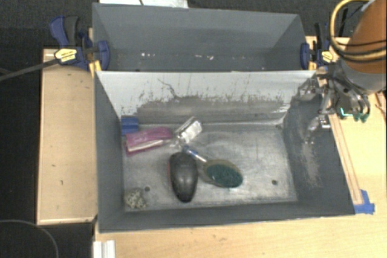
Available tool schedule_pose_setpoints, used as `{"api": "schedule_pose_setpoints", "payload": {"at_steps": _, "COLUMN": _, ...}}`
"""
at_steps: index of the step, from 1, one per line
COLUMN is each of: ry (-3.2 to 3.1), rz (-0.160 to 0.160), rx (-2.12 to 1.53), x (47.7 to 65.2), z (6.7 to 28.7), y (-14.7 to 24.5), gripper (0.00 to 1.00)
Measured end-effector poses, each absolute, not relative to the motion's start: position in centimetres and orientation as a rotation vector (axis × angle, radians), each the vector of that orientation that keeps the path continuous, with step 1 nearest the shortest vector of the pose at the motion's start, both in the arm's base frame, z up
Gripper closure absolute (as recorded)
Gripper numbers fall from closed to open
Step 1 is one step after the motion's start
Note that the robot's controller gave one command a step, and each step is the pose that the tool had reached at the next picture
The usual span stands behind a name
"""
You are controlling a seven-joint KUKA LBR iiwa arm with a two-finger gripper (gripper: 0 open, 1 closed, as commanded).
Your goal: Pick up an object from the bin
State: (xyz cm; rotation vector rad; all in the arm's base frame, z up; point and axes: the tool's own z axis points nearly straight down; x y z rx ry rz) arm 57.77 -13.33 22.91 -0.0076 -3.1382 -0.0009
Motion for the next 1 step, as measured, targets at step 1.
{"api": "schedule_pose_setpoints", "payload": {"at_steps": 1, "ry": -3.124, "rz": -0.006, "rx": 0.252, "x": 49.80, "z": 13.05, "y": -9.06, "gripper": 0.00}}
